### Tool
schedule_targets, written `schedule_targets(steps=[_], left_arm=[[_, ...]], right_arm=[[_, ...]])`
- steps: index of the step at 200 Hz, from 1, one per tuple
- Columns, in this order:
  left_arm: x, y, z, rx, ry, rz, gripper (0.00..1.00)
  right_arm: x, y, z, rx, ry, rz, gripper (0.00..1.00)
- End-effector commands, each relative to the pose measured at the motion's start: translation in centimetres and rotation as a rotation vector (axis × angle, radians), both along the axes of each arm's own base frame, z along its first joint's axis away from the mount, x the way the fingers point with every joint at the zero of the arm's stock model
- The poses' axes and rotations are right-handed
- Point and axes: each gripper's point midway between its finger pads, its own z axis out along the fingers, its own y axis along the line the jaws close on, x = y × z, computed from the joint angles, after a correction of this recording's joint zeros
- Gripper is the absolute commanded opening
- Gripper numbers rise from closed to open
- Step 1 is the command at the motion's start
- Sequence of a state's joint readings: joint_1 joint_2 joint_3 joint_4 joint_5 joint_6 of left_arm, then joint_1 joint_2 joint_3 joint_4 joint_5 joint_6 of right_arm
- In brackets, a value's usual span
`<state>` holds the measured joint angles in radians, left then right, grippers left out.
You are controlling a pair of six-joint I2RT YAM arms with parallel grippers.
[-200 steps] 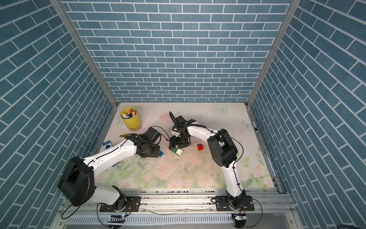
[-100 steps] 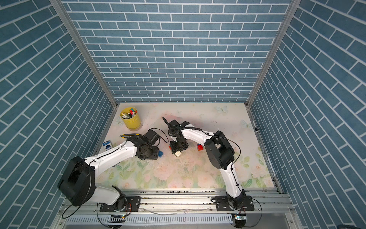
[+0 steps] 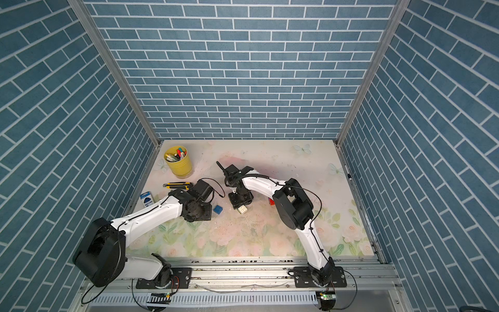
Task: Assemble the letter y with lego
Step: Pick up the lego brick from the center of the board.
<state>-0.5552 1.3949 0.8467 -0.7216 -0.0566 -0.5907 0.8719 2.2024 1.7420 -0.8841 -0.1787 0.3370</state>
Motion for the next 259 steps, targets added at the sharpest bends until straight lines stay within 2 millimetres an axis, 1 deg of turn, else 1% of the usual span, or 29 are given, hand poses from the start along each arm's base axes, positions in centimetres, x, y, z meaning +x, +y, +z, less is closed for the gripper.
schedule_targets(steps=[1,49,73,81,86,89,102,140,165,193,215,232,259], left_arm=[[-0.2,0.6,0.0,-0.001,-0.004,0.024,0.58],[-0.2,1.2,-0.6,-0.001,0.008,0.057,0.59],[0.0,1.3,-1.0,0.006,0.013,0.07,0.59],[0.2,1.4,-1.1,0.011,0.011,0.076,0.58],[0.4,1.4,-1.1,0.016,0.006,0.08,0.58],[0.5,1.5,-1.1,0.018,0.004,0.084,0.58],[1.0,1.5,-1.3,0.023,0.0,0.094,0.58],[3.1,1.8,-1.7,0.043,-0.025,0.121,0.57],[4.7,2.0,-1.6,0.055,-0.061,0.139,0.57],[6.3,1.7,-2.1,0.071,-0.061,0.121,0.57],[6.9,0.7,-2.8,0.05,-0.044,0.095,0.57],[7.0,0.2,-3.3,0.03,-0.032,0.085,0.56],[6.4,-0.4,-4.1,0.007,-0.008,0.06,0.54]], right_arm=[[-0.1,-0.3,-0.6,-0.046,0.0,0.018,0.44],[0.1,-0.3,-0.4,-0.052,-0.021,0.022,0.35],[0.2,-0.4,0.4,-0.042,-0.041,0.018,0.33],[0.2,-0.5,0.3,-0.048,-0.043,0.017,0.33],[0.2,-0.7,0.1,-0.055,-0.045,0.017,0.33],[0.4,-0.6,1.3,-0.036,-0.064,0.014,0.33],[0.4,-0.8,1.9,-0.028,-0.081,0.006,0.33],[-0.1,-1.8,3.1,-0.006,-0.099,-0.022,0.33],[-0.5,-2.5,3.3,-0.005,-0.097,-0.036,0.33],[-0.8,-3.0,3.5,0.0,-0.1,-0.047,0.33],[-0.6,-3.7,3.5,-0.016,-0.121,-0.06,0.33],[-0.6,-4.1,3.6,-0.016,-0.122,-0.071,0.33],[-0.5,-4.4,3.7,-0.01,-0.126,-0.081,0.33]])
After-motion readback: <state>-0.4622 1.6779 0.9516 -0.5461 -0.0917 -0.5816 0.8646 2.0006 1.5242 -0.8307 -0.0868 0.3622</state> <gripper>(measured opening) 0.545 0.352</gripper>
